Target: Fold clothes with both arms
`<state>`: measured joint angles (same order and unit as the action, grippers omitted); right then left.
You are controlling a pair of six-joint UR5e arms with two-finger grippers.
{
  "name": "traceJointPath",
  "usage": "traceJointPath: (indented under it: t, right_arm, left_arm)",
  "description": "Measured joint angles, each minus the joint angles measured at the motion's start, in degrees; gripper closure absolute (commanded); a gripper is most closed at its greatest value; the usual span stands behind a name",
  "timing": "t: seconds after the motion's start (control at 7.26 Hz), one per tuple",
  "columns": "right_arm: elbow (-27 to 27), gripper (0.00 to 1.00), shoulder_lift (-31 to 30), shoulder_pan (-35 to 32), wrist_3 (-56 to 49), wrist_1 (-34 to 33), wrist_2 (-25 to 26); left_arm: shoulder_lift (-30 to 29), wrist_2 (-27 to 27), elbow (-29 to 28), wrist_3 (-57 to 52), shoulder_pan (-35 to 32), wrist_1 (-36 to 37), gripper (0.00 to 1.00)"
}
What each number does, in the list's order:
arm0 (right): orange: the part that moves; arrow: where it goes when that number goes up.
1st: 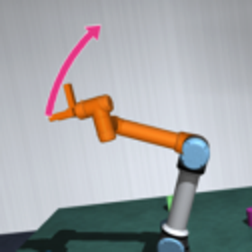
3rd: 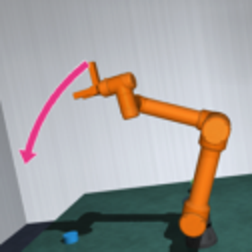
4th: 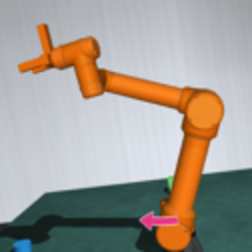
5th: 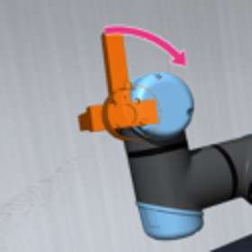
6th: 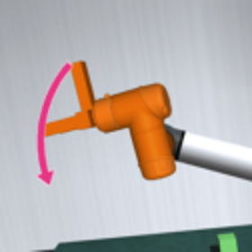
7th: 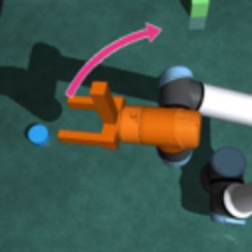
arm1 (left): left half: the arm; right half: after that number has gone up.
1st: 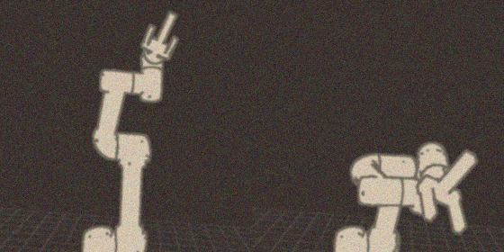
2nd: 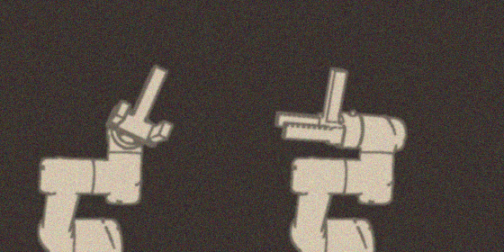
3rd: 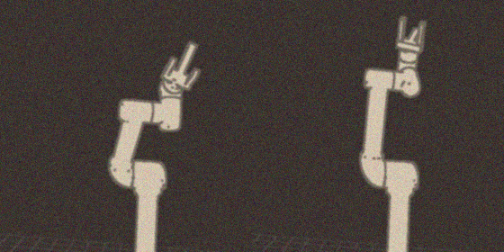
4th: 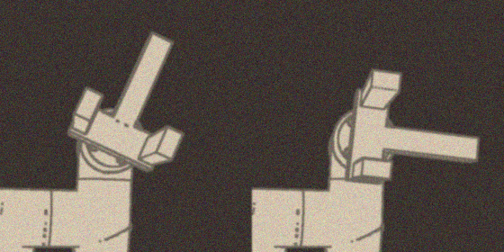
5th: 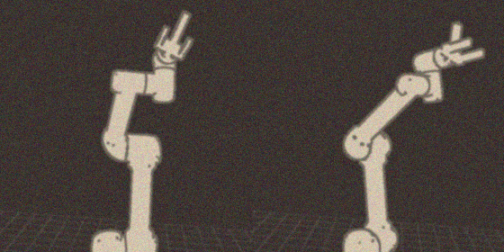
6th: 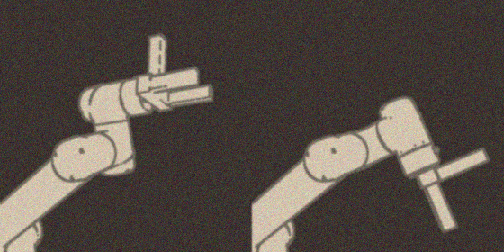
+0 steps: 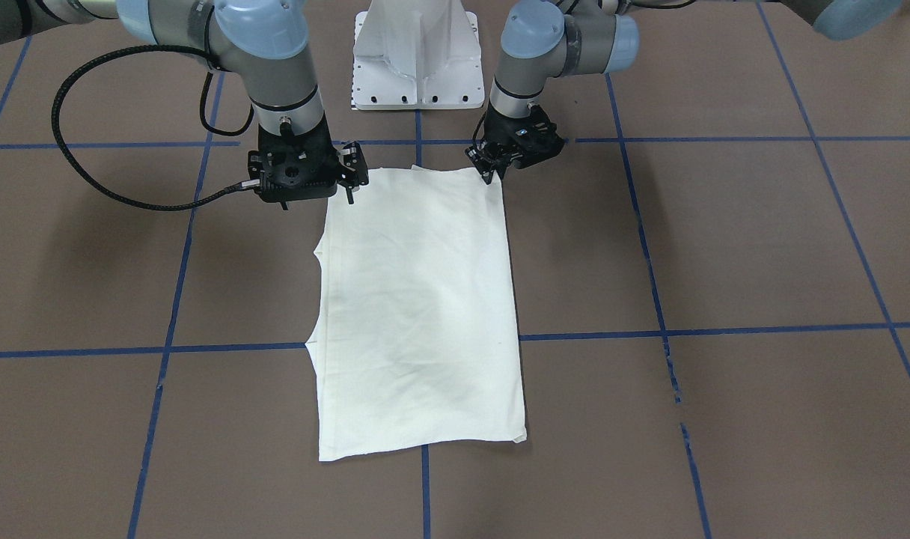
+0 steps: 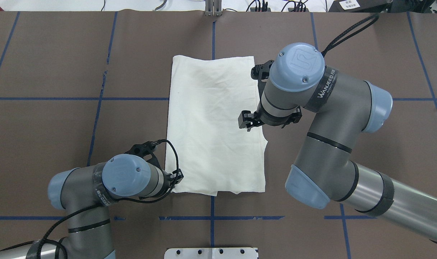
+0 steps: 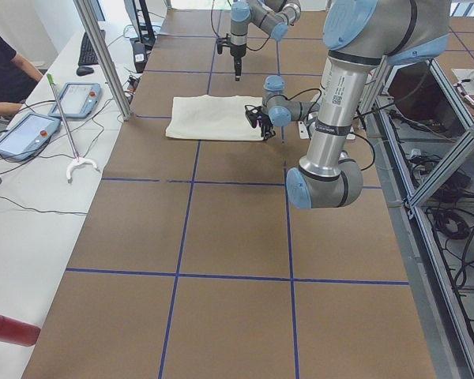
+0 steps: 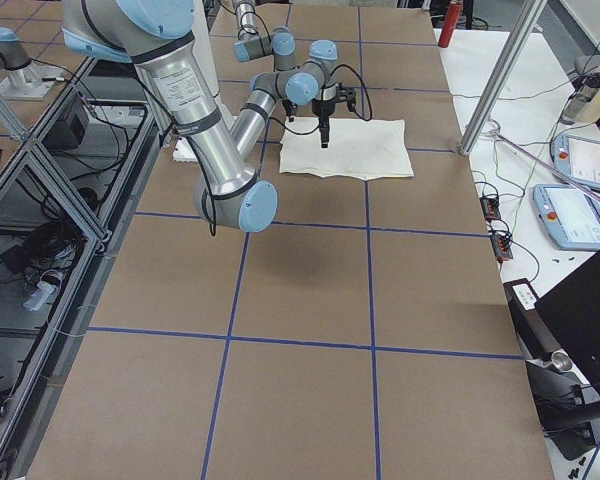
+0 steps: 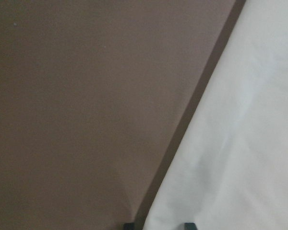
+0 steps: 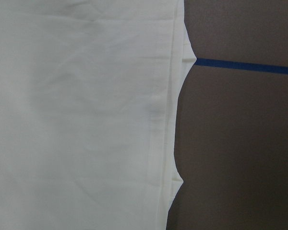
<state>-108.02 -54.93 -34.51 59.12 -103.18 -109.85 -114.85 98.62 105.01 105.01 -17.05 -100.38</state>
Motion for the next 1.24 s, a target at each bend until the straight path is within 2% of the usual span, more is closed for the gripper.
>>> traceJointPath:
  t: [0.55, 0.69, 0.96, 1.24]
  right_arm:
    - [-0.3, 0.0, -0.2, 0.5, 2.2, 0.3, 0.0]
    - [-0.5, 0.0, -0.9, 1.8, 6.6, 2.3, 0.1]
    - [-0.6, 0.0, -5.5, 6.2, 21.2, 12.2, 1.3]
    - [-0.4, 0.0, -8.9, 11.3, 34.8, 17.7, 6.7]
  left_arm:
    - [0.1, -0.1, 2.1, -1.8, 0.8, 1.7, 1.0]
    - [0.1, 0.0, 3.4, -3.4, 0.9, 2.9, 1.0]
    - [0.1, 0.2, 4.7, -4.8, 1.0, 3.8, 1.0]
    - [0.0, 0.4, 4.7, -5.0, 1.1, 3.7, 1.0]
